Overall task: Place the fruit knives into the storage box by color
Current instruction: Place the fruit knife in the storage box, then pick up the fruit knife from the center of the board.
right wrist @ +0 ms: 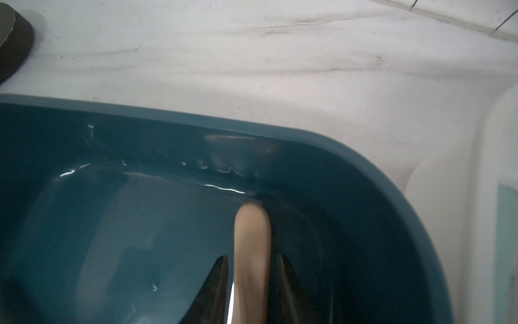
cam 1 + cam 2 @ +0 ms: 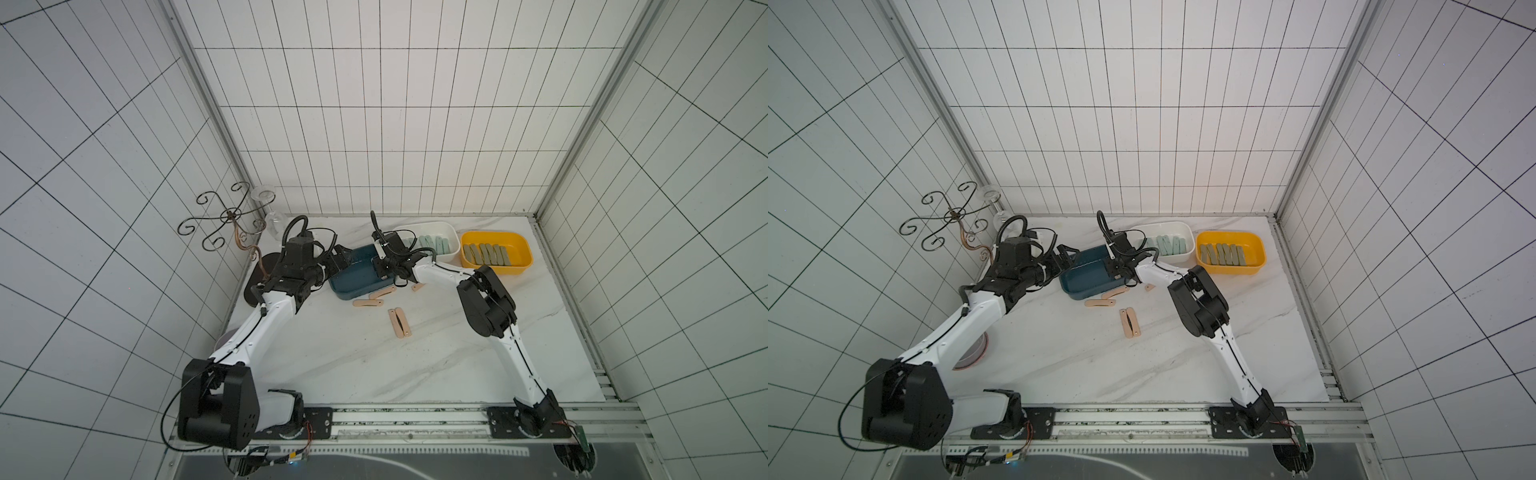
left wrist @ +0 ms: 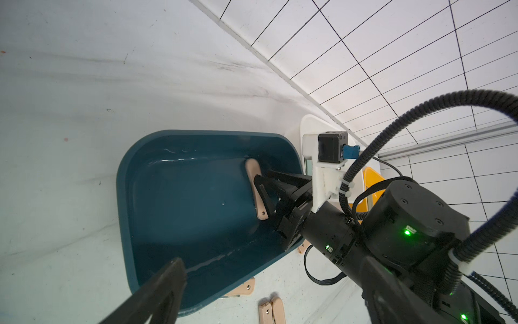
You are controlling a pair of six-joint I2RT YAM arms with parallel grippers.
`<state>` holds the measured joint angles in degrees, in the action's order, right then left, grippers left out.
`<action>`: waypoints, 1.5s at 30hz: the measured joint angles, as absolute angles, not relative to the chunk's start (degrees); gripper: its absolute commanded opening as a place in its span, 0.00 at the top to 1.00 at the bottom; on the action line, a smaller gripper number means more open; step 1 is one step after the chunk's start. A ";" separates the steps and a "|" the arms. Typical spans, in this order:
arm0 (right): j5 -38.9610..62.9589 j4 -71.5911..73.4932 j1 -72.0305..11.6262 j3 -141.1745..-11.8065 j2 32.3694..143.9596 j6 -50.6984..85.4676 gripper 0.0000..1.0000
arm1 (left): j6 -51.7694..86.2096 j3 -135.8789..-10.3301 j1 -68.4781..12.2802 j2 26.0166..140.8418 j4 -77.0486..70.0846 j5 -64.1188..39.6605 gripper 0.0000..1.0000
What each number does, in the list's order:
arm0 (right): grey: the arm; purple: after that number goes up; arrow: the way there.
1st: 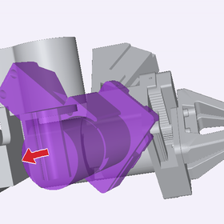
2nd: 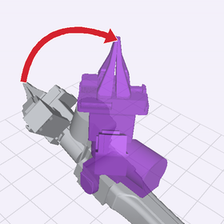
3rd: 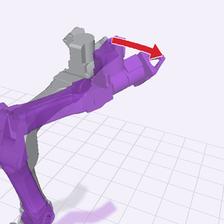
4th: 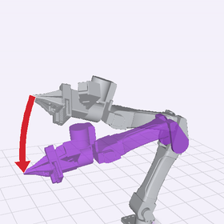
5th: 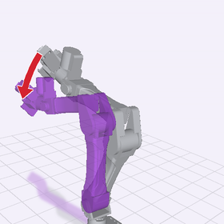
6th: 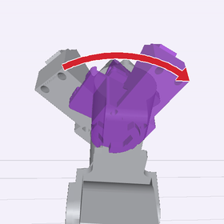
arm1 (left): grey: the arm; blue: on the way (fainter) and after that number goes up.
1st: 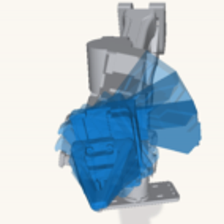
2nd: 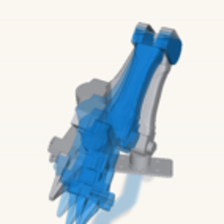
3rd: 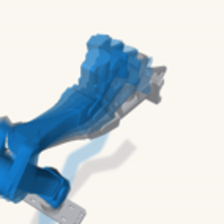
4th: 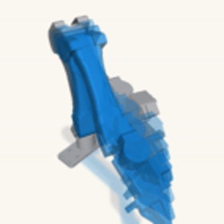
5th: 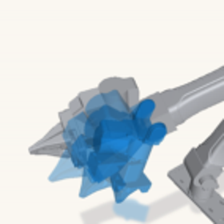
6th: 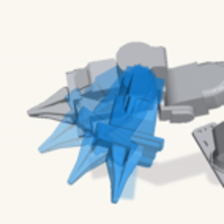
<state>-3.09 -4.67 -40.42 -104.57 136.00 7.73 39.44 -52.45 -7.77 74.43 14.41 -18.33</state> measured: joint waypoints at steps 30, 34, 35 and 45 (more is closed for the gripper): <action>2.87 -4.23 -42.35 -62.19 87.79 14.44 0.41 | 38.74 -51.22 -12.80 62.43 21.28 -19.00 0.03; 1.98 -5.02 -43.81 -54.39 86.98 15.68 0.41 | 38.79 -50.52 -13.39 61.36 22.09 -18.90 0.03; 1.80 -5.06 -44.12 -53.30 86.98 15.92 0.41 | 38.79 -50.52 -13.52 61.36 22.15 -18.87 0.03; -1.30 -4.73 -49.06 -49.74 91.35 17.32 0.42 | 38.81 -50.52 -14.55 61.36 22.17 -18.50 0.03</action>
<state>-1.30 -4.73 -49.06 -49.74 91.35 17.32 38.81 -50.52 -14.55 61.36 22.17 -18.50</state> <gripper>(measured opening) 0.577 0.973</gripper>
